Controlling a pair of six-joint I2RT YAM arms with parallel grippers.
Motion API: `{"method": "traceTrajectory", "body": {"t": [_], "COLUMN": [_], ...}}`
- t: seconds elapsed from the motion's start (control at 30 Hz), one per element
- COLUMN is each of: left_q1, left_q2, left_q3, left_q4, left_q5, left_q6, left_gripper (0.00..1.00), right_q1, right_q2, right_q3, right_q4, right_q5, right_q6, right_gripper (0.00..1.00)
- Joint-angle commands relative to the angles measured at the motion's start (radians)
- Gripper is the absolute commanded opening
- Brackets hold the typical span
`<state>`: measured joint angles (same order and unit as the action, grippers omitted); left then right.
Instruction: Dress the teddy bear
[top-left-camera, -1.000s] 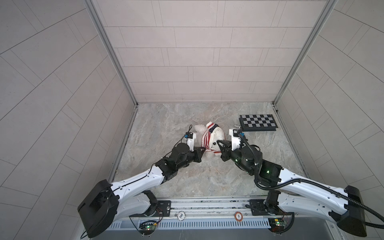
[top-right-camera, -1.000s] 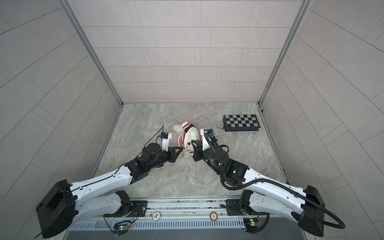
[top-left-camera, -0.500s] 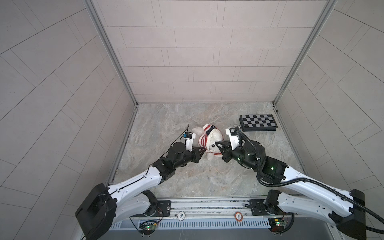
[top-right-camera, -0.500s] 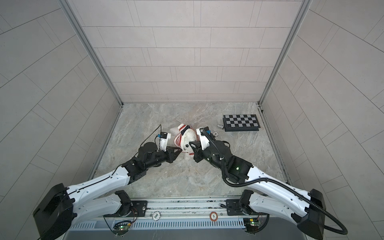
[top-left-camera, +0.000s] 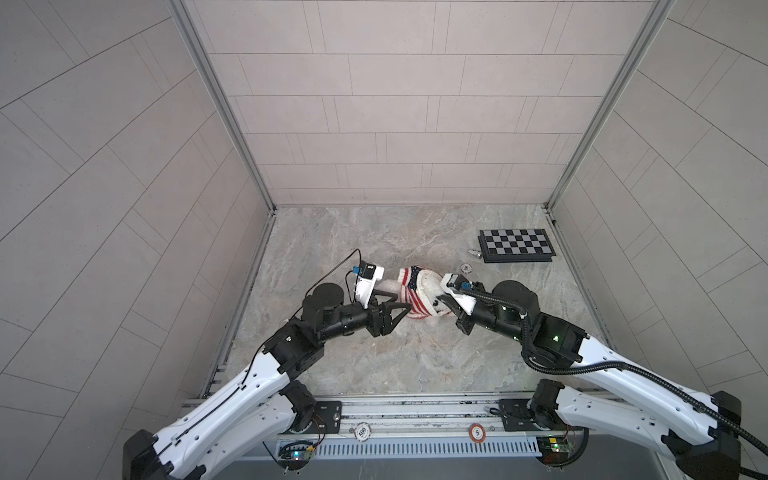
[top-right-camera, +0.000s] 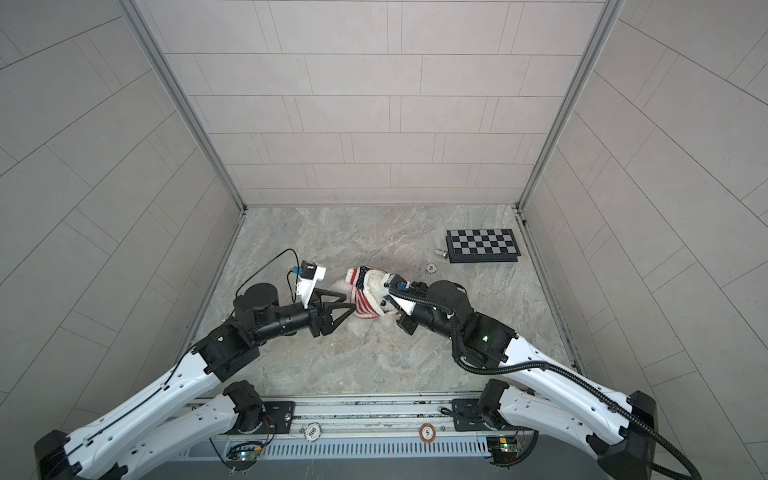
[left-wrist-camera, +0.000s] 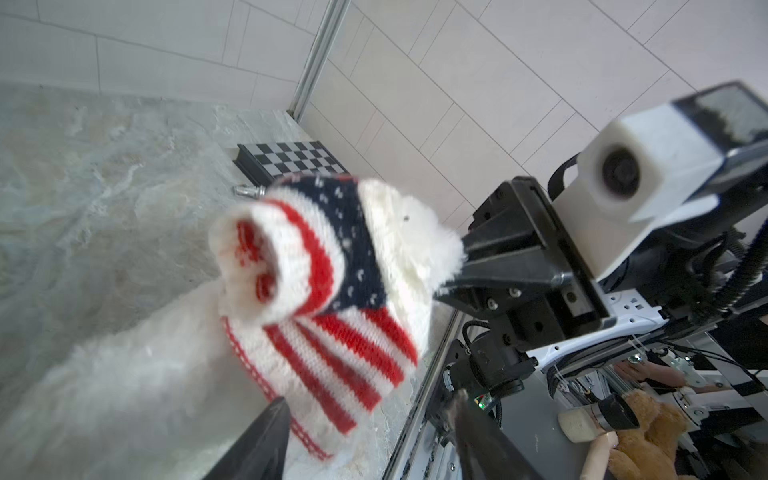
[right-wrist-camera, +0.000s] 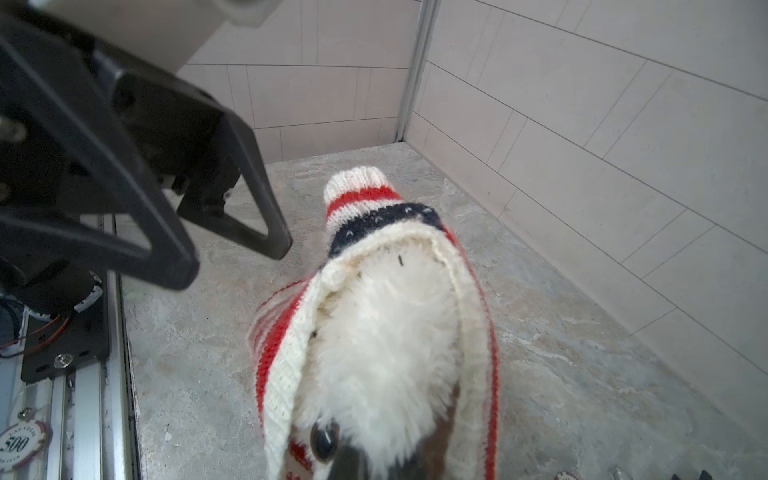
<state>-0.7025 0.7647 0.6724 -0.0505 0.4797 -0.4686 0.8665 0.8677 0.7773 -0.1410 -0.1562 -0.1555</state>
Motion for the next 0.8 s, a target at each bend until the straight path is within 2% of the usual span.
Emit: {"method": "traceTrajectory", "body": {"t": [0.0,0.1,0.27,0.43,0.5,0.63,0.77], "left_q1": [0.023,0.025,0.025,0.029,0.060,0.168,0.227], "left_q2": [0.013,0.044,0.067,0.076,0.076,0.083,0.097], "left_q3": [0.062,0.105,0.118,0.105,0.100,0.067,0.036], "left_q4": [-0.096,-0.120,-0.105,-0.076,-0.087,-0.104,-0.103], "left_q5": [-0.026,-0.045,-0.033,-0.038,-0.050,-0.034,-0.014], "left_q6": [0.047,0.052,0.044,0.016,0.000,-0.040,-0.055], "left_gripper": [0.63,0.54,0.37,0.08,0.00,0.00,0.00], "right_q1": [-0.003,-0.003,-0.003,-0.002,-0.001,0.003,0.022], "right_q2": [-0.011,-0.010,-0.009,-0.020,-0.032,-0.076,-0.111], "right_q3": [0.012,0.011,0.011,0.019,0.017,-0.005,-0.015], "right_q4": [0.011,0.009,-0.012,-0.052,-0.066,-0.069,-0.081], "right_q5": [-0.087,-0.120,-0.110,-0.110,-0.116,-0.131,-0.134], "right_q6": [-0.154,-0.172,-0.193,-0.217,-0.228,-0.257,-0.289], "right_gripper": [0.00,0.00,0.00,0.00,0.00,0.00,0.00]}}
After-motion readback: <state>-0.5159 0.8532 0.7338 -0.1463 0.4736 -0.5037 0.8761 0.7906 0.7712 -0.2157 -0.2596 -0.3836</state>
